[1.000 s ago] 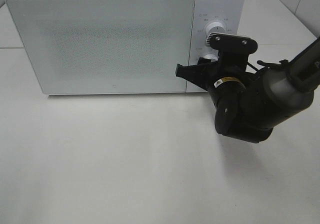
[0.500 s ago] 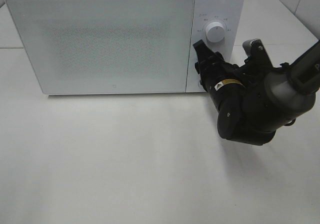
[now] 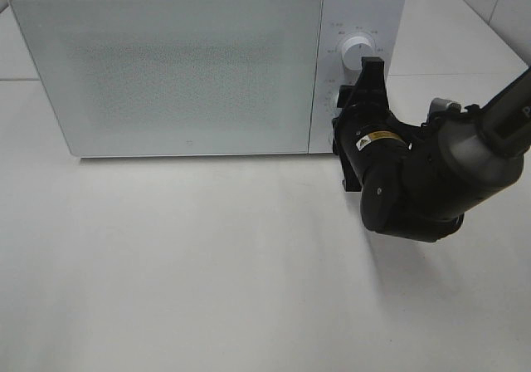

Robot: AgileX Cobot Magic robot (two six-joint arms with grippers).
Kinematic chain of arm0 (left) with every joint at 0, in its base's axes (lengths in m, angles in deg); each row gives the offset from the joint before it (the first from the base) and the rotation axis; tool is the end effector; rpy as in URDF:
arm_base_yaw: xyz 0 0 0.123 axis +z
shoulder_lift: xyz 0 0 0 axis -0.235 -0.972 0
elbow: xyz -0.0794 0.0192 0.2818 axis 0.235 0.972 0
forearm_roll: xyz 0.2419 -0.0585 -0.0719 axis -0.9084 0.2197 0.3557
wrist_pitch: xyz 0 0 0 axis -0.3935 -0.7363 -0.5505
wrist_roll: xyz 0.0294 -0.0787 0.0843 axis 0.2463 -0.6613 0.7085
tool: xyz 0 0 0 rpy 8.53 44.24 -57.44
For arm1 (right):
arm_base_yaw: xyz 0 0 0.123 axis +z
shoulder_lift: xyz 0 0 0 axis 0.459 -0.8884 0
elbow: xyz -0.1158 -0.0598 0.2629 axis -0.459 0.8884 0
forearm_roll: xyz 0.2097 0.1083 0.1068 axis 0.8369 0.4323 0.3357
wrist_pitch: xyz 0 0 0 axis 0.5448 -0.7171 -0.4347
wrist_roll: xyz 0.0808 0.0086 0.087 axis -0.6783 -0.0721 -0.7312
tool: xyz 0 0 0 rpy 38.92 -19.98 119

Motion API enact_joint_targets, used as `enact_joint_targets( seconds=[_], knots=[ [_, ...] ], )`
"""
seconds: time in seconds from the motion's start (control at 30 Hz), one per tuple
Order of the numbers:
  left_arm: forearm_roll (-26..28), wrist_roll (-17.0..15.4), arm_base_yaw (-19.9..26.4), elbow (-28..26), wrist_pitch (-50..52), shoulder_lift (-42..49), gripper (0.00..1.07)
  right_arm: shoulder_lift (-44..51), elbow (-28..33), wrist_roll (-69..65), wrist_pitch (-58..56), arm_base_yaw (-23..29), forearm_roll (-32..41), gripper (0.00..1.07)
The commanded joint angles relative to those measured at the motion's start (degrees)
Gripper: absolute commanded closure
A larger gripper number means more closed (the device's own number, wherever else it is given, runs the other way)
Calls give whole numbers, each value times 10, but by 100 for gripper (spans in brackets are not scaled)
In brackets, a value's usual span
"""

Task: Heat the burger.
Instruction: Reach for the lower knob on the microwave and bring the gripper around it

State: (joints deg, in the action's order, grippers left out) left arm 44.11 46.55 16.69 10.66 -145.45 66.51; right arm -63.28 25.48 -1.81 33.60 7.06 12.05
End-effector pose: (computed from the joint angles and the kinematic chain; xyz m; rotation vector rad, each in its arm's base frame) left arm 0.0142 -0.0139 0.2724 0.0255 2.0379 -0.0904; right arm 0.3558 0.1595 0.1085 1.3915 1.2309 1.1928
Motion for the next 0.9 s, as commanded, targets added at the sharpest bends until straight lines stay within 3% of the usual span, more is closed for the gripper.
enact_joint_targets(
  seconds=[0.03,0.6,0.9],
  knots=[
    [3,-3,1,1,6,10,7,10,-24,-25,84,-2,-77,107],
    [3,-3,1,1,6,10,7,10,-24,6,84,-2,-71,104],
    [3,-3,1,1,6,10,7,10,-24,11,84,-2,-56,94]
  ],
)
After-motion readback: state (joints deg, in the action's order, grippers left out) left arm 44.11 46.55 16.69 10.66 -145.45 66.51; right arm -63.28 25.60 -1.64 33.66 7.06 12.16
